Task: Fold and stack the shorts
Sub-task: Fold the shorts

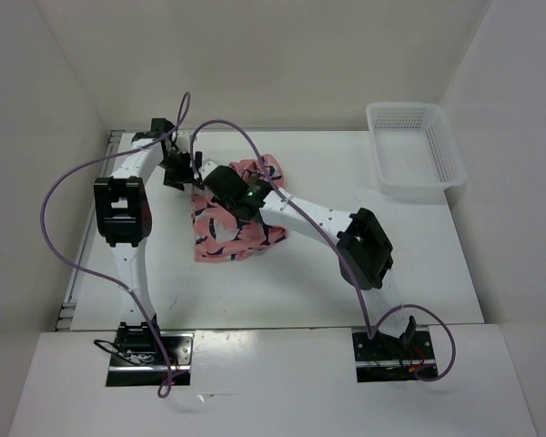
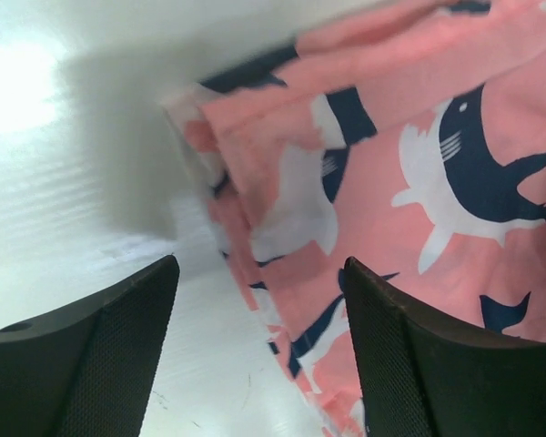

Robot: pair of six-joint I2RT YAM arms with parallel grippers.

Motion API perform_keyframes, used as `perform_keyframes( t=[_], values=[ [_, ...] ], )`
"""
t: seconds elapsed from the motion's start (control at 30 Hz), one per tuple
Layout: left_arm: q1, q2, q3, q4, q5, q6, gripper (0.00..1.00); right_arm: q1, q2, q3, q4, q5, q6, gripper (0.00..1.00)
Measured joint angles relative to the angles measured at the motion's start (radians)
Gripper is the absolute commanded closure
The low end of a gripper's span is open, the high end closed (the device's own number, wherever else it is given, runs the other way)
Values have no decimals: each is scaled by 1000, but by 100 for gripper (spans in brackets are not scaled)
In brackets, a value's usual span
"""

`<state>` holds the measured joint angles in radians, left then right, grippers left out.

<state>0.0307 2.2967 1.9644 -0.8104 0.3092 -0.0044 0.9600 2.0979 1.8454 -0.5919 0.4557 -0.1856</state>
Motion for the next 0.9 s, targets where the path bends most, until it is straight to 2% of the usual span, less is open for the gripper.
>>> perform_keyframes(
  t=[0.1, 0.13, 0.23, 0.27, 0.37, 0.4, 0.53, 0.7, 0.83, 0.9],
  values=[
    [-2, 7, -26, -12, 5, 0, 27, 2, 2, 20, 0, -27, -16, 100],
    [-6, 11, -32, -16, 13, 0, 38, 3, 3, 23, 1, -32, -19, 100],
    [-14, 21, -39, -23, 36, -2, 56, 6, 2, 27, 1, -48, -24, 100],
    [-15, 26, -39, -24, 44, -2, 65, 6, 2, 27, 0, -55, -27, 100],
    [-17, 42, -34, -30, 76, -3, 79, -5, 2, 34, -5, -86, -46, 100],
    [-17, 48, -30, -32, 90, -1, 87, -10, 2, 42, -9, -109, -54, 100],
    [-16, 76, -3, -46, 149, -3, 98, -25, 2, 104, -30, -211, -75, 100],
    [-23, 88, 13, -55, 179, -2, 99, -24, 7, 178, -30, -327, -92, 100],
    [-26, 90, 15, -56, 185, -2, 91, -13, 57, 201, -24, -401, -93, 99],
    [-26, 92, 19, -58, 185, -1, 84, -10, 96, 201, -24, -429, -92, 81]
  ],
)
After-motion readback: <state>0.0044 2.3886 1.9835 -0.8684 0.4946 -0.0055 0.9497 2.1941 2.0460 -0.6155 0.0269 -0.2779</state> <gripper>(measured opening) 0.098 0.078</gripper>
